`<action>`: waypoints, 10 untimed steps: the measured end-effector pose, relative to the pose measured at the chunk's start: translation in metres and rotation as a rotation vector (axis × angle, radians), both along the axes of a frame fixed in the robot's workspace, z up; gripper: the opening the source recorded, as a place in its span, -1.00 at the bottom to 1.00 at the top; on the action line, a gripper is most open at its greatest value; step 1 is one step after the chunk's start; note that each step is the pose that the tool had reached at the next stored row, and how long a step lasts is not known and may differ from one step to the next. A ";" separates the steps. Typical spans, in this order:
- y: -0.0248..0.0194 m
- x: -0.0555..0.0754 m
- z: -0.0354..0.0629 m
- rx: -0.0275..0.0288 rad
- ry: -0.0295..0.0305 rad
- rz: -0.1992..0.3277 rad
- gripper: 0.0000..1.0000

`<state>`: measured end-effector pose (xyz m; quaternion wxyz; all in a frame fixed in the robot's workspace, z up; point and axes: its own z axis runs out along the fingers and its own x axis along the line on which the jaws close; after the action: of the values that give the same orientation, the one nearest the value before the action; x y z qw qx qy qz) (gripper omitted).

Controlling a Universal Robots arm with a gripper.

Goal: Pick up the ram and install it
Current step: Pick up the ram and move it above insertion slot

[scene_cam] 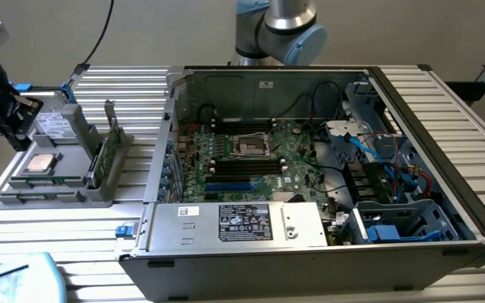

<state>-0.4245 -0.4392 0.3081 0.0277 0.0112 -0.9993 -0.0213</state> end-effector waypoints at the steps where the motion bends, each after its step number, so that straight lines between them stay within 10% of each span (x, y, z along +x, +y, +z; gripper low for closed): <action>1: 0.0005 0.000 -0.0004 0.0000 -0.0010 0.012 -0.80; 10: 0.0006 0.000 -0.0014 -0.0001 -0.0015 0.174 -0.80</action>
<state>-0.4244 -0.4386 0.3067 0.0287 0.0983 -0.9946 -0.0187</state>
